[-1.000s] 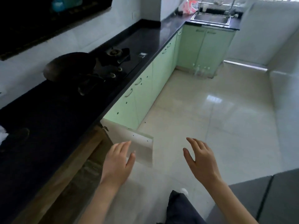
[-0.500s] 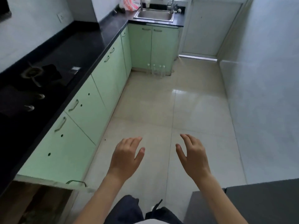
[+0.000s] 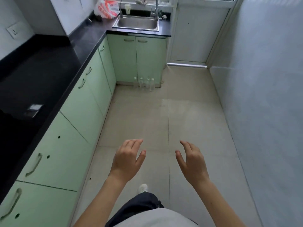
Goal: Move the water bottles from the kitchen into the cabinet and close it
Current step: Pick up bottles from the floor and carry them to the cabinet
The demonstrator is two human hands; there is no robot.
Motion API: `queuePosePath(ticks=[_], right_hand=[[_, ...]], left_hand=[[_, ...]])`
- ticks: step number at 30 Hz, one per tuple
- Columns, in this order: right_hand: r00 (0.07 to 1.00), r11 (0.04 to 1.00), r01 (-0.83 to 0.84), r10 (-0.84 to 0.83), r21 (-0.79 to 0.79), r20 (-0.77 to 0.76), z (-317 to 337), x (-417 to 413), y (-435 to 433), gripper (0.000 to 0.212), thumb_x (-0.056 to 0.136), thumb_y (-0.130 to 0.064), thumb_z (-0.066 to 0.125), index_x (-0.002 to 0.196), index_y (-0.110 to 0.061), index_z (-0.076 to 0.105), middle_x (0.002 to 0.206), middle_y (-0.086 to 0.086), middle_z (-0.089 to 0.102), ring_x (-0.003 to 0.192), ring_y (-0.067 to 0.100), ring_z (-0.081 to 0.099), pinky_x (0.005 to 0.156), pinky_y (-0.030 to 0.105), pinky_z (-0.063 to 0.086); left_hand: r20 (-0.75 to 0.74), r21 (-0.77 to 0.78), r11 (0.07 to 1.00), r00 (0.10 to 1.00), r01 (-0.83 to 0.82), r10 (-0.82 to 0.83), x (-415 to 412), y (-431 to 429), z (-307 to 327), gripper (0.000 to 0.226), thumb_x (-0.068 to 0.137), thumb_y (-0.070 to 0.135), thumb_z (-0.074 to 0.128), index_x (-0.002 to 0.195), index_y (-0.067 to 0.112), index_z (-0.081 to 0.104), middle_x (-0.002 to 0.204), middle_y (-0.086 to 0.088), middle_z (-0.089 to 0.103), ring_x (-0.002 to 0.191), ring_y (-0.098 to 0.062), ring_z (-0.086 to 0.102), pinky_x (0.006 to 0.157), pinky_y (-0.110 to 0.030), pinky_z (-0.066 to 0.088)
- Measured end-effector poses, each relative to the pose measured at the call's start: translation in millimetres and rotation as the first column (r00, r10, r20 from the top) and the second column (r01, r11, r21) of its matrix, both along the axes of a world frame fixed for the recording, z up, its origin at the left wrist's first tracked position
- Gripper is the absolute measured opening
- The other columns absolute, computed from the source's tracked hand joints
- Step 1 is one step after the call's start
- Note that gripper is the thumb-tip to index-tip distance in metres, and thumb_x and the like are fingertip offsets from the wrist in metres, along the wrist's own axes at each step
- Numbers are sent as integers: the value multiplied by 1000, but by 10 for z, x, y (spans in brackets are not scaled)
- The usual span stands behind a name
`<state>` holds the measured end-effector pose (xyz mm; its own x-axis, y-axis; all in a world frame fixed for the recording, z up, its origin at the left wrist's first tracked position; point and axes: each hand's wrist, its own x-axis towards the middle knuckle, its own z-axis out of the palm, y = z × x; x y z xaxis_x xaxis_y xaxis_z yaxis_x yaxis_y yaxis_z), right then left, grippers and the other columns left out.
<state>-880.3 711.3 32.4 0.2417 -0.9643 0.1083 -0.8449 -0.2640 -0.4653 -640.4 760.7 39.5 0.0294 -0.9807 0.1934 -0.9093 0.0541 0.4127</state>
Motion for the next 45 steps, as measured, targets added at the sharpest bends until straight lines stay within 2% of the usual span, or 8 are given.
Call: queuePosePath(ticks=[7,16,19,26,30,36,41,45], right_hand=[[1000,994,1,-2,-108,-6,379,588,-1628,51,94,-42,40,126,-7,60,118,9,67,108,26,62,91,38,50],[1000,999,-23,23,-36,10,1,921,-3663,52,94,-42,42,129,-7,59,122,9,66,113,25,61,94,39,50],[997,997,-71,71,-16,18,25,1057,-4504,55,94,-45,38,130,-8,57,124,8,64,114,25,60,95,39,50],[993,990,-105,109,-95,43,229,1490,-6299,53,93,-40,40,124,-3,61,118,11,66,110,29,61,92,39,49],[995,991,-93,96,-97,29,74,1770,-7010,50,92,-38,42,122,-3,62,115,12,67,107,29,61,89,38,48],[996,997,-74,75,26,-56,-437,2295,-7813,49,92,-37,42,122,-3,62,114,11,67,105,30,62,87,41,50],[995,994,-62,68,89,-72,-531,2848,-8555,51,93,-38,41,125,-3,60,117,10,66,109,28,61,92,42,50],[998,996,-34,39,87,-50,-628,3134,-9218,53,93,-38,42,129,-2,58,124,13,64,118,31,57,99,43,46]], left_hand=[[36,-67,997,999,-33,35,789,-1742,314,49,92,38,42,119,4,65,108,-11,69,100,-32,61,83,-38,52],[-37,28,992,992,-121,122,1027,-3474,-115,51,92,40,40,118,6,67,108,-7,70,99,-28,63,81,-37,53],[-28,58,992,993,-114,116,1097,-4246,-27,52,92,42,39,119,6,66,110,-7,70,101,-28,64,82,-39,54],[-14,6,990,990,-138,138,1488,-5989,304,52,93,41,39,120,5,65,110,-8,70,101,-28,64,82,-40,53],[-35,35,989,989,-141,142,1769,-6689,84,52,93,40,40,118,2,66,108,-9,71,98,-29,64,82,-40,54],[-8,158,986,999,-42,44,2314,-7555,-440,52,94,40,40,121,4,64,113,-6,70,104,-25,63,87,-39,54],[12,237,972,1000,-14,11,2910,-8413,-611,55,94,42,37,130,6,60,125,-10,65,118,-32,57,101,-44,47],[33,266,964,999,4,-14,3192,-9177,-697,59,94,43,36,139,9,52,135,-13,59,128,-37,50,107,-49,42]])
